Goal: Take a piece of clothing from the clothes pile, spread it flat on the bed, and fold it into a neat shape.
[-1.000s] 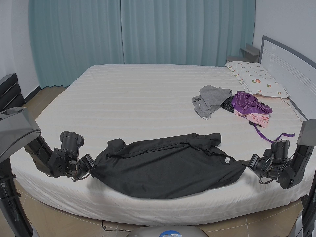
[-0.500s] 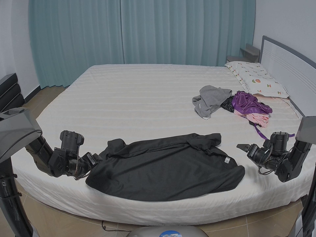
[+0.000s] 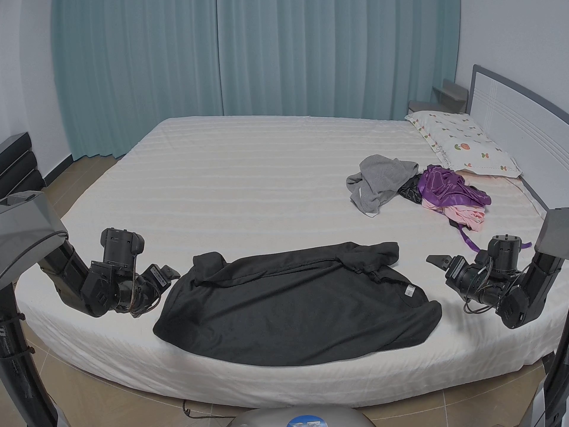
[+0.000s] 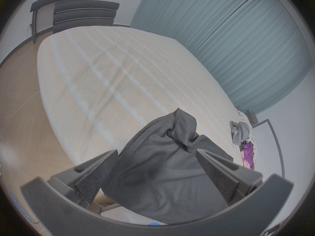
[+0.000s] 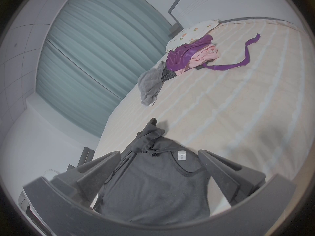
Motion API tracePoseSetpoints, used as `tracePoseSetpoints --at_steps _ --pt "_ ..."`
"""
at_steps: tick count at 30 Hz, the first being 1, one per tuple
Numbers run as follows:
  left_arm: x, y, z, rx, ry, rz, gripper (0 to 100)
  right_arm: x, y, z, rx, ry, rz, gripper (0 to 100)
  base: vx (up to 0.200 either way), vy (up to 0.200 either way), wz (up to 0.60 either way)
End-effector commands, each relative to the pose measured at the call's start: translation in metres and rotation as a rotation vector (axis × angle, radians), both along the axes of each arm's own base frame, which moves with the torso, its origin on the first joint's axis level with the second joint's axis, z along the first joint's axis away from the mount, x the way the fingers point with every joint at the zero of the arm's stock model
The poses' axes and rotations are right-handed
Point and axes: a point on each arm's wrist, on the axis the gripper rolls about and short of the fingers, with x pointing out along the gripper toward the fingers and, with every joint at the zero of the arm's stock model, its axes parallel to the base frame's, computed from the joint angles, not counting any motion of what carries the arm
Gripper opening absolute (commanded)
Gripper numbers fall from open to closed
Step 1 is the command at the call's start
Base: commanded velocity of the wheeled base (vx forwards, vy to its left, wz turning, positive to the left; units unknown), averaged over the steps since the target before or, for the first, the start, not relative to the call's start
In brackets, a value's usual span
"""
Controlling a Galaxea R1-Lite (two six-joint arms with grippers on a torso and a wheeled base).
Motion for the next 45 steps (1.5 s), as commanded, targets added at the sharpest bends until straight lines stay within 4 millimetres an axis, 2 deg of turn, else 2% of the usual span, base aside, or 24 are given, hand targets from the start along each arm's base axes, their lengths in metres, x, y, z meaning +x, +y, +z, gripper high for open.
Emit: tracePoseSetpoints --at_steps 1,8,17,26,38,45 --pt "-0.002 -0.001 -0.001 0.005 0.004 -0.006 100 -0.002 0.006 -0.004 0.002 0.016 0.018 100 0.000 0.000 0.00" --pt "-0.001 -0.001 0.000 0.000 0.000 -0.006 100 -0.003 0.006 -0.016 0.003 0.053 0.017 100 0.000 0.000 0.00" --pt "0.004 0.001 0.002 -0.035 -0.012 0.036 100 -0.004 0.008 -0.017 0.004 0.058 0.022 100 0.000 0.000 0.00" --pt "0.003 0.001 0.002 -0.057 -0.006 0.023 100 -0.004 0.009 -0.017 0.004 0.058 0.024 100 0.000 0.200 0.00" --pt "0.002 -0.003 0.001 -0.060 0.001 0.014 100 -0.003 0.012 -0.016 0.004 0.052 0.033 100 0.000 0.000 0.00" --pt "-0.002 -0.014 0.001 -0.058 0.003 -0.020 100 -0.003 0.016 -0.016 0.004 0.051 0.047 100 0.171 0.000 0.00"
